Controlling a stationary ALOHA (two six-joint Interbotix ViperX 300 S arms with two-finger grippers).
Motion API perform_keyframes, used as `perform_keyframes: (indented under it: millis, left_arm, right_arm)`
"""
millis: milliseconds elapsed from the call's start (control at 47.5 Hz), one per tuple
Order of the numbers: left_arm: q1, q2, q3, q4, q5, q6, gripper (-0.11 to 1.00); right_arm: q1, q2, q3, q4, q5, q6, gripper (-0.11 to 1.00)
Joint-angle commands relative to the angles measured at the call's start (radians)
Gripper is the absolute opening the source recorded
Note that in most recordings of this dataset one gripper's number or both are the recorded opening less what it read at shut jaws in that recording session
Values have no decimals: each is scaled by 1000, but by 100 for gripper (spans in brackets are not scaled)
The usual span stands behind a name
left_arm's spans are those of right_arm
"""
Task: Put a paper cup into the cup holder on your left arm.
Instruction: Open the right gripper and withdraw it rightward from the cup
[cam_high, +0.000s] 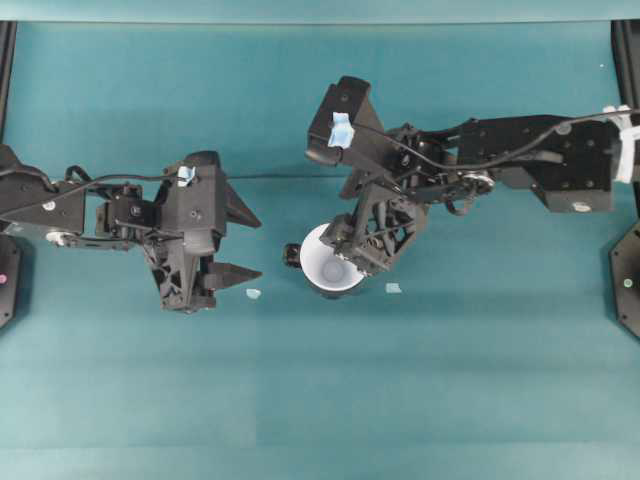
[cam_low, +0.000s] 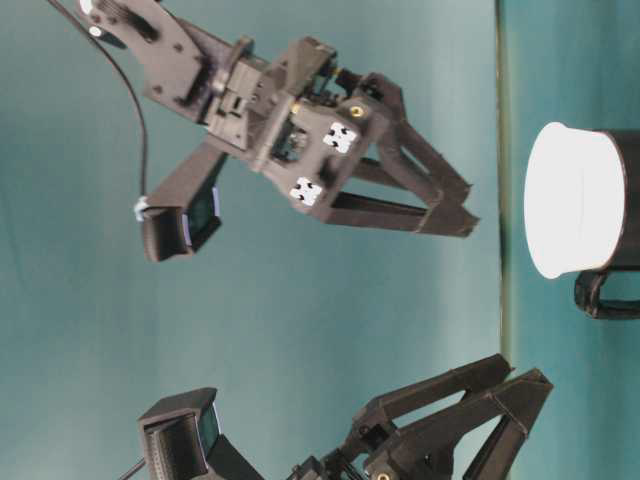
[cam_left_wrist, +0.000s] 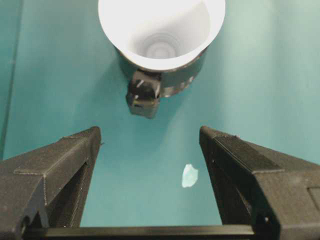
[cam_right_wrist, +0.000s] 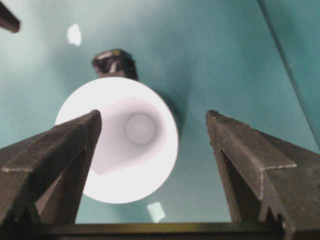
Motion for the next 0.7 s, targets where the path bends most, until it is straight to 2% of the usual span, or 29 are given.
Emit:
perform_keyframes:
  millis: [0, 421, 674]
  left_arm:
    - [2, -3, -18, 0, -3, -2, 82]
    - [2, -3, -14, 0, 0, -3, 82]
    - [3, -5, -9, 2, 0, -44, 82]
  right_arm:
    - [5, -35, -6, -2, -11, -3, 89]
    - [5, -51, 8, -3, -26, -6, 89]
    - [8, -97, 74, -3, -103, -60, 89]
